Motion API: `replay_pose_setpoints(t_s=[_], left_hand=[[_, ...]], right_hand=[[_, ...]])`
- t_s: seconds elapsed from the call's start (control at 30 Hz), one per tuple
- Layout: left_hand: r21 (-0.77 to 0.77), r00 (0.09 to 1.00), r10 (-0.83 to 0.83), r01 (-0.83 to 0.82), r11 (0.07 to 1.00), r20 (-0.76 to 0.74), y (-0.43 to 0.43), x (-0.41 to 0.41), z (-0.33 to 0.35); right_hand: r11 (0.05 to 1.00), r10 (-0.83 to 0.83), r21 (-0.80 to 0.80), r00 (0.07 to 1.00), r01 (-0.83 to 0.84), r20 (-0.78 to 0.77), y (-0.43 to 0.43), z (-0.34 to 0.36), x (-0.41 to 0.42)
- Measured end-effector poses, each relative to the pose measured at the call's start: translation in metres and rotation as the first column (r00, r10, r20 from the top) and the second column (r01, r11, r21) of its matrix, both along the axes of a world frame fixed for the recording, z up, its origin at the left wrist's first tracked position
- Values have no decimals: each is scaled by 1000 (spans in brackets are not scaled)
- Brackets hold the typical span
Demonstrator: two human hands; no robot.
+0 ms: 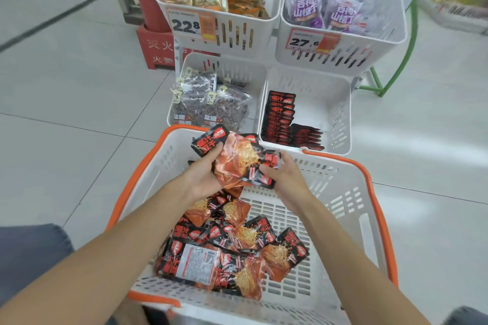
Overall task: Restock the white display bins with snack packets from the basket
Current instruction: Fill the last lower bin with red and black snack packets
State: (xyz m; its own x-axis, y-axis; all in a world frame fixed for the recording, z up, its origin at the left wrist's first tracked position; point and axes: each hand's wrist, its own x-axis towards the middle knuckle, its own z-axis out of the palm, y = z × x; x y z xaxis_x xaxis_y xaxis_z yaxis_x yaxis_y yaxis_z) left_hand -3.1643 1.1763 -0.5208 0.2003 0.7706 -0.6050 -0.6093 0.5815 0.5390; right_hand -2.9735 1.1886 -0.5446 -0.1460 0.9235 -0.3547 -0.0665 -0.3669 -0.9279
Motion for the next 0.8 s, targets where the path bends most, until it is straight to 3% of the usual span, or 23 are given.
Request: replay_pose_setpoints(t_s=[0.1, 0.2, 0.3, 0.37, 0.43, 0.57, 0.63, 0.7, 0.8], left_hand=[[16, 994, -10, 12, 1000, -106, 3, -15, -1], [65, 963, -11, 30, 997, -268, 8, -23, -4], [128, 922, -61, 119, 985, -381, 8, -17, -2], [133, 883, -105, 185, 974, -458, 6, -4, 0], [119, 872, -131, 210, 970, -472, 5, 14, 4], [175, 835, -107, 236, 956, -540, 5, 45, 8], [233, 826, -22, 185, 955, -564, 7, 54, 9], [256, 764, 46, 158, 954, -643, 16, 62, 10], [373, 674, 181, 151, 916, -717, 36, 78, 28]], right_hand=[[989, -77, 133, 994, 66, 78, 13, 28, 29], [955, 65, 279, 989, -101, 135, 19, 63, 53], [925, 174, 240, 891, -294, 419, 20, 77, 49], [908, 164, 249, 832, -337, 529, 17, 76, 36], [914, 93, 301, 862, -273, 498, 7, 67, 17], [910, -222, 413, 879, 32, 421, -2, 33, -10], [980, -175, 128, 967, 152, 188, -1, 33, -15], [994, -41, -99, 999, 40, -12, 4, 38, -10], [991, 116, 53, 991, -119, 69, 21, 58, 11]])
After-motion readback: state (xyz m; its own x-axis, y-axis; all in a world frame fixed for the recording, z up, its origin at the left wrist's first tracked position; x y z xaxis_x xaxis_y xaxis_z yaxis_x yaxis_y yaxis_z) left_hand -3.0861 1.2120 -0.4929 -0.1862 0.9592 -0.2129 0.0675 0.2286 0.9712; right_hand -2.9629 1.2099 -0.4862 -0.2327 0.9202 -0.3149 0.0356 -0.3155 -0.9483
